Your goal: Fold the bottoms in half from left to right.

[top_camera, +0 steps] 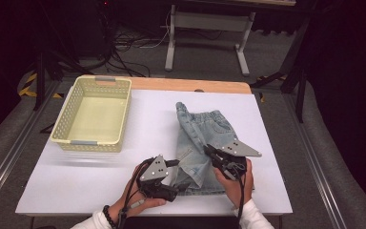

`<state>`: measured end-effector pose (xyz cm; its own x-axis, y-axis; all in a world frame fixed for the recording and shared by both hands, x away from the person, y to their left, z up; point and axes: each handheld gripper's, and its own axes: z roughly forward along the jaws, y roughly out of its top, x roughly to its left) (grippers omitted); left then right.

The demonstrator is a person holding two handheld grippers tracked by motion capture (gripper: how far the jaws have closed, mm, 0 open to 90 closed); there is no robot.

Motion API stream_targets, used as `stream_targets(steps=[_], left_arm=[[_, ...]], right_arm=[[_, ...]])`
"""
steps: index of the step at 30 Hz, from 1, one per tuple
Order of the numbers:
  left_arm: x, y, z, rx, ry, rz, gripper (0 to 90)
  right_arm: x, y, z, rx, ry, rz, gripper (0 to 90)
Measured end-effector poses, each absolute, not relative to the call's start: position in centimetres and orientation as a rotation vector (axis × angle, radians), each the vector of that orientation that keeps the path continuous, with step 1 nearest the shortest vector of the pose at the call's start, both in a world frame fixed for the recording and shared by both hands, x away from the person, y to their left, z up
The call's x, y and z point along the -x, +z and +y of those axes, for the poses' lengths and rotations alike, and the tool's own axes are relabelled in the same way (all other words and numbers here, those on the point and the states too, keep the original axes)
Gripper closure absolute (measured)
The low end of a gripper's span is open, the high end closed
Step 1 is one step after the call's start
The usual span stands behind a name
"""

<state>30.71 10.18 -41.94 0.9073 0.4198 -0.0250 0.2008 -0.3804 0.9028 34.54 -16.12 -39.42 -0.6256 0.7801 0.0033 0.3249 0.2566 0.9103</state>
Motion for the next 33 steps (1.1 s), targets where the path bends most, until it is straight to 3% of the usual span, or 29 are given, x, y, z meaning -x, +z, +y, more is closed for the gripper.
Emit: stream_targets(steps=[9, 26, 30, 33], left_arm=[[-31.7, -42.7, 10.0, -2.026, 0.229, 0.482, 13.4], [-32.6, -46.1, 4.7, -2.243, 0.176, 0.470, 11.5], [-33.0, -46.2, 4.1, -2.276, 0.201, 0.482, 14.8], [-33.2, -46.2, 3.7, -2.305, 0.175, 0.482, 18.1]], right_arm=[[-34.3, -39.6, -20.5, -1.121, 1.306, 1.980, 85.7], [-36.6, -43.1, -26.2, -1.347, 1.078, 1.933, 85.4], [-37.1, -43.6, -26.0, -1.331, 1.073, 1.982, 78.4], [-37.4, -43.7, -25.5, -1.293, 1.050, 1.983, 62.6]])
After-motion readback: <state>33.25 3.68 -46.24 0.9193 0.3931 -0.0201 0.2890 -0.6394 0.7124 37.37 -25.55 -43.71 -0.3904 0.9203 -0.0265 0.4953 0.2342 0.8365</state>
